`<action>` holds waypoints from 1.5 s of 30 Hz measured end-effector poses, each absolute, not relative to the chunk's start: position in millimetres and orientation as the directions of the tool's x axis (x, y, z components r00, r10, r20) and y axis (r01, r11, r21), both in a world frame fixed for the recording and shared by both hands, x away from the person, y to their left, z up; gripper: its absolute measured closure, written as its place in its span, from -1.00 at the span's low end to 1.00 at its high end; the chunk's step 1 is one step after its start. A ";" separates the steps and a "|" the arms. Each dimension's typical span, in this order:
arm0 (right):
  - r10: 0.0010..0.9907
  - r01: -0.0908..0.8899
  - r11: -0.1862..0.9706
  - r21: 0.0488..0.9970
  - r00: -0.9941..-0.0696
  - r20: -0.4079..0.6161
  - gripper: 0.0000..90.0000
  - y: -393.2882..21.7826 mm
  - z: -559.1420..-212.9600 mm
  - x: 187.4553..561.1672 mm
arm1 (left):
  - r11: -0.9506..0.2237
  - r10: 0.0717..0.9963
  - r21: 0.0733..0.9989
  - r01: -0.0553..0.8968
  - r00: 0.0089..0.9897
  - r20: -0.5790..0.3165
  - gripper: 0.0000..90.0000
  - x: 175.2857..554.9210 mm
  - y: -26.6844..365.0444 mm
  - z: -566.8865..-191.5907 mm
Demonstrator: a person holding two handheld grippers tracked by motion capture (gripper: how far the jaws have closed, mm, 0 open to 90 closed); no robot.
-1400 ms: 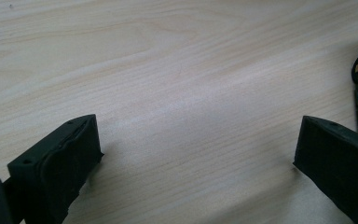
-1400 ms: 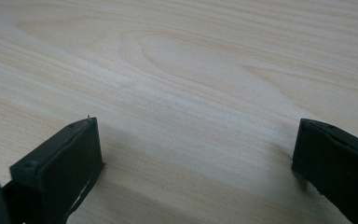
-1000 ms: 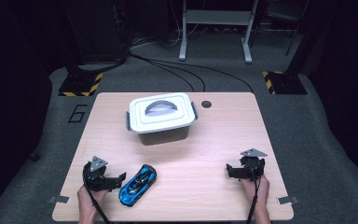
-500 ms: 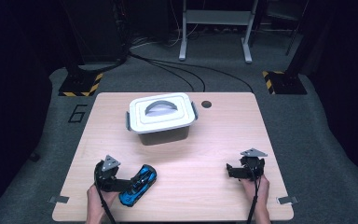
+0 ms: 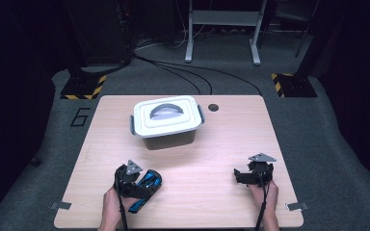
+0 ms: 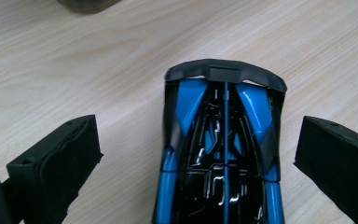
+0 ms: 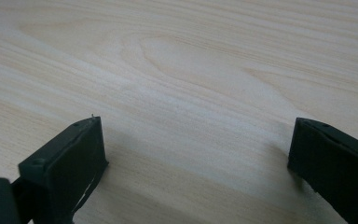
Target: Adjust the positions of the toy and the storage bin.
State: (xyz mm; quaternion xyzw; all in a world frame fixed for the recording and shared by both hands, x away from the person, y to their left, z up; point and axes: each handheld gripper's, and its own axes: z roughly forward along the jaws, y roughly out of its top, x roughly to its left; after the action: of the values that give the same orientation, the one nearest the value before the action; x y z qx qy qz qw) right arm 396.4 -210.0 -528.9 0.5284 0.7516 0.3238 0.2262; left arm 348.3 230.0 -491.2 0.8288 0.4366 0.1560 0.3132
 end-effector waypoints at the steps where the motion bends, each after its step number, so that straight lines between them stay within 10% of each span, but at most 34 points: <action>1: 0.941 0.647 0.232 0.726 -0.340 0.002 -0.93 -210.0 -528.9 396.4 | -0.434 0.816 0.649 0.625 0.577 -0.009 -1.00 349.0 227.5 -491.6; 45: 0.937 0.639 0.236 0.732 -0.348 0.001 -0.86 -209.9 -528.5 395.0 | -0.453 0.831 0.589 0.669 0.556 0.008 -0.45 363.0 201.3 -503.7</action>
State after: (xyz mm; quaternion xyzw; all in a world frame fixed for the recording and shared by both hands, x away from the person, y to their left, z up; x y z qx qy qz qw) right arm 395.0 -209.9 -528.5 0.5236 0.7526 0.3281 0.2277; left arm 363.0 201.3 -503.7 0.8393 0.4468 0.1492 0.2714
